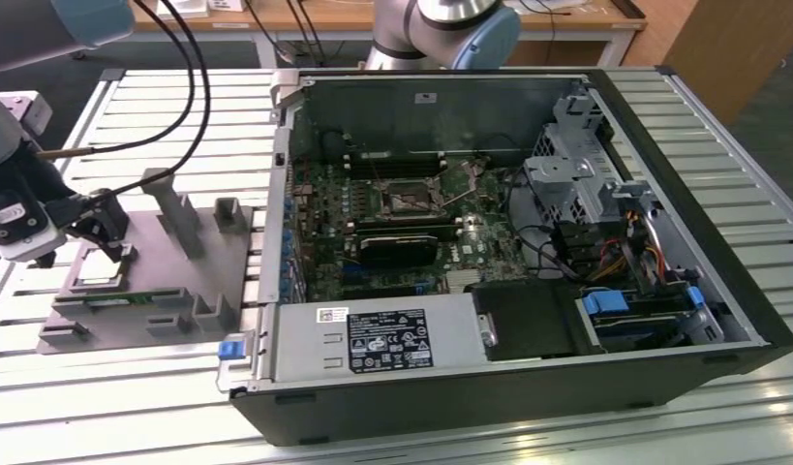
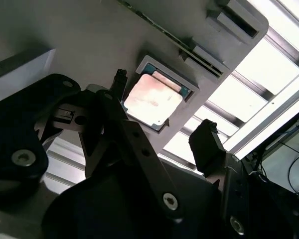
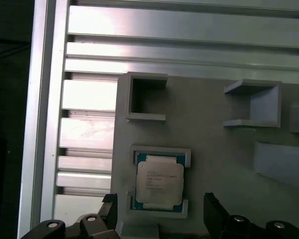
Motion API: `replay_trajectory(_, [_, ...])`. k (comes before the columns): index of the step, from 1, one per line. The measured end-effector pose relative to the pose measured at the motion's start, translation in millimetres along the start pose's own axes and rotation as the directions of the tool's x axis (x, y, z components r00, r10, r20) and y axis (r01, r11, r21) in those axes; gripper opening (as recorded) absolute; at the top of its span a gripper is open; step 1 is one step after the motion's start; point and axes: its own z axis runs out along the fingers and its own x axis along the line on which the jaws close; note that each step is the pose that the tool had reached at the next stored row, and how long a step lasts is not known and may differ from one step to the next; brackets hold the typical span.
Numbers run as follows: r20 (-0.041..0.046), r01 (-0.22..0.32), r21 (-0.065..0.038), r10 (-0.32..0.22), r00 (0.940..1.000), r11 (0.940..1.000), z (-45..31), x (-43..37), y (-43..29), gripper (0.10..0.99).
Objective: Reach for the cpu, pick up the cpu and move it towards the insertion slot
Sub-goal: 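Pick up the cpu and move it towards the insertion slot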
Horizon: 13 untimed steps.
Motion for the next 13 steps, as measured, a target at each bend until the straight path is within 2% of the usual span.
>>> replay_trajectory(9, [0.0007, -0.014, 0.0, 0.014, 0.9999, 0.9999, 4.8, -0.3, 6.6, 0.78])
replay_trajectory(13, [0.0009, -0.025, 0.0, 0.025, 0.9997, 0.9997, 9.3, -0.3, 6.9, 0.78])
